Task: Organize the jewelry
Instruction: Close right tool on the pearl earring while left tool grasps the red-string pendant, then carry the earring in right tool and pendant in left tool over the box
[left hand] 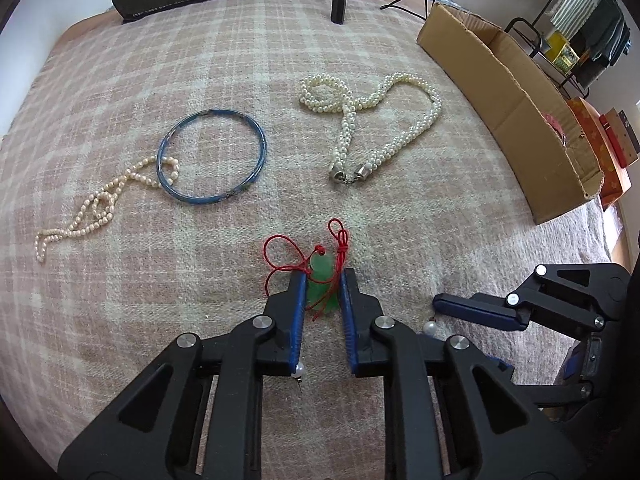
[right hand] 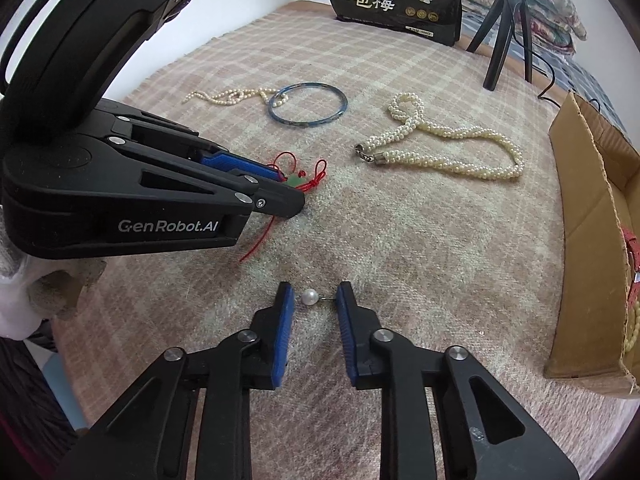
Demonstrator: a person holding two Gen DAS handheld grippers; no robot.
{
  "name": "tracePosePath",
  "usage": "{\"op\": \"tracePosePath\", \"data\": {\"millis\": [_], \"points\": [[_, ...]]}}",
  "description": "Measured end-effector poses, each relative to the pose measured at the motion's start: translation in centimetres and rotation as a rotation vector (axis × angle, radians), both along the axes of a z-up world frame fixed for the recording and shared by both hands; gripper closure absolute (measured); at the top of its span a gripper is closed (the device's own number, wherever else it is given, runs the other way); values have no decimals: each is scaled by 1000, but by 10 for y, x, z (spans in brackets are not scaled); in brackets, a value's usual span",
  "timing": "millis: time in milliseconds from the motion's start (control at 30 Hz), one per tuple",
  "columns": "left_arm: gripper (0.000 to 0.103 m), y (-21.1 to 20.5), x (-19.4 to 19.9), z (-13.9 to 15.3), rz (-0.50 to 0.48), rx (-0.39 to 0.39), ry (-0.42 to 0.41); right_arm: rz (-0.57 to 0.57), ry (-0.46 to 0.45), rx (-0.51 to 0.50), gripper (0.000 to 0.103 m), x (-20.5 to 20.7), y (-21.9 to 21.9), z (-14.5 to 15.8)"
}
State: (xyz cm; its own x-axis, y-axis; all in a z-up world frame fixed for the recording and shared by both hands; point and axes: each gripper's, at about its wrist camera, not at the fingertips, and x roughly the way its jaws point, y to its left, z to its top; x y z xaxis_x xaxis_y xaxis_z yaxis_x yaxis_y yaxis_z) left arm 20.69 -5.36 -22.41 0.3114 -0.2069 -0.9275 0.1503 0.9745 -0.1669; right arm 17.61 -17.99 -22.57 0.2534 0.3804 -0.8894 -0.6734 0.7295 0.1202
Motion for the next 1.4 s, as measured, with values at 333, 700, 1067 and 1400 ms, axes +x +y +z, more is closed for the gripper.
{"op": "tracePosePath", "data": {"millis": [333,700,1067,1400], "points": [[88,3,-3,5,13,7,-21,7,-17,7,88,-2,0,3],[89,11,-11,28,27,0,-81,5,-72,28,88,-12,-7,26],[89,1,-16,64,9,-19,-173,-40,-150,66,88,-16,-33,64],[89,-27,-8,97,-36,-69,-243,-153,-220,100,88,1,-75,101]]}}
